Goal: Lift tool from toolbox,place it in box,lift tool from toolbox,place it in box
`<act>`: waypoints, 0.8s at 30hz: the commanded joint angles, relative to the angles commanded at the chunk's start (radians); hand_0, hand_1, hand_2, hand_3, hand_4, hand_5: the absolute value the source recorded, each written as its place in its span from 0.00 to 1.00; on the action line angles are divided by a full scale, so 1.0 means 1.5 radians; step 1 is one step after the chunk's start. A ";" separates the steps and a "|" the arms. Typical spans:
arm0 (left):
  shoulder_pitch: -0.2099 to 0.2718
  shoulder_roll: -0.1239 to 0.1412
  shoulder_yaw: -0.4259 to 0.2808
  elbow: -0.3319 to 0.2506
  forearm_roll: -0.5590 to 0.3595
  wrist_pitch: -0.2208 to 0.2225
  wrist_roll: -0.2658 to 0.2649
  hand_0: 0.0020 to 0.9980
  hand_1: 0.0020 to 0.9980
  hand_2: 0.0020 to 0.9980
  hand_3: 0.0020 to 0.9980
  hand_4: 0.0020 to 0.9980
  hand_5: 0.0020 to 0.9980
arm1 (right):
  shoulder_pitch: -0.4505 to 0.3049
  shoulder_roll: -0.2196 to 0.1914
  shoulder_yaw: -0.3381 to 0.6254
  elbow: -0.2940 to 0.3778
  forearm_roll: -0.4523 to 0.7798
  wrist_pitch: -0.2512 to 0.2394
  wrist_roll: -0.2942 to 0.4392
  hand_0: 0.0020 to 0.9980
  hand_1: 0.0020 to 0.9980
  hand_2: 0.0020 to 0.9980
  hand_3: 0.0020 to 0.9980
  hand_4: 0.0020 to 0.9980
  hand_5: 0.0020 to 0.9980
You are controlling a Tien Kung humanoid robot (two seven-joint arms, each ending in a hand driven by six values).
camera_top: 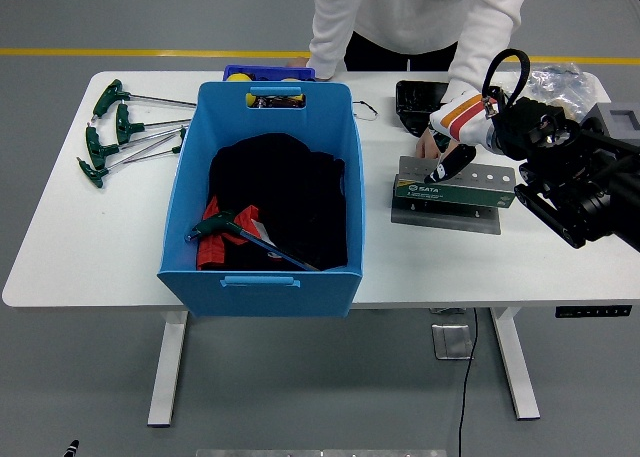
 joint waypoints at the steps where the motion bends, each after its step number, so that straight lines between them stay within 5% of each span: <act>1: 0.000 0.000 0.000 0.000 0.001 0.000 0.000 0.68 0.67 0.73 0.77 0.95 0.83 | 0.000 0.000 -0.002 -0.001 -0.003 0.001 0.000 0.70 0.50 0.48 0.39 1.00 0.68; 14: 0.004 0.000 -0.008 0.000 0.011 0.001 0.002 0.68 0.67 0.73 0.77 0.95 0.83 | -0.006 -0.002 -0.026 0.000 -0.013 0.000 0.007 0.69 0.42 0.40 0.35 1.00 0.69; 15: 0.005 0.000 -0.008 0.000 0.012 0.001 0.003 0.68 0.67 0.73 0.77 0.95 0.83 | -0.006 -0.002 -0.026 0.001 -0.015 -0.004 0.007 0.59 0.31 0.31 0.29 1.00 0.70; 20: 0.006 0.001 -0.008 0.000 0.012 0.001 0.003 0.68 0.67 0.73 0.77 0.95 0.83 | -0.004 -0.003 -0.024 0.005 -0.031 -0.024 0.006 0.59 0.31 0.31 0.29 1.00 0.70; 21: 0.006 0.001 -0.008 0.000 0.012 0.001 0.003 0.68 0.67 0.73 0.77 0.95 0.83 | -0.004 -0.003 -0.025 0.005 -0.032 -0.027 0.005 0.42 0.18 0.21 0.21 1.00 0.70; 24: 0.005 0.001 -0.005 0.000 0.009 0.001 0.002 0.68 0.67 0.73 0.77 0.95 0.83 | -0.004 -0.003 -0.025 0.005 -0.028 -0.035 0.003 0.42 0.18 0.21 0.21 1.00 0.70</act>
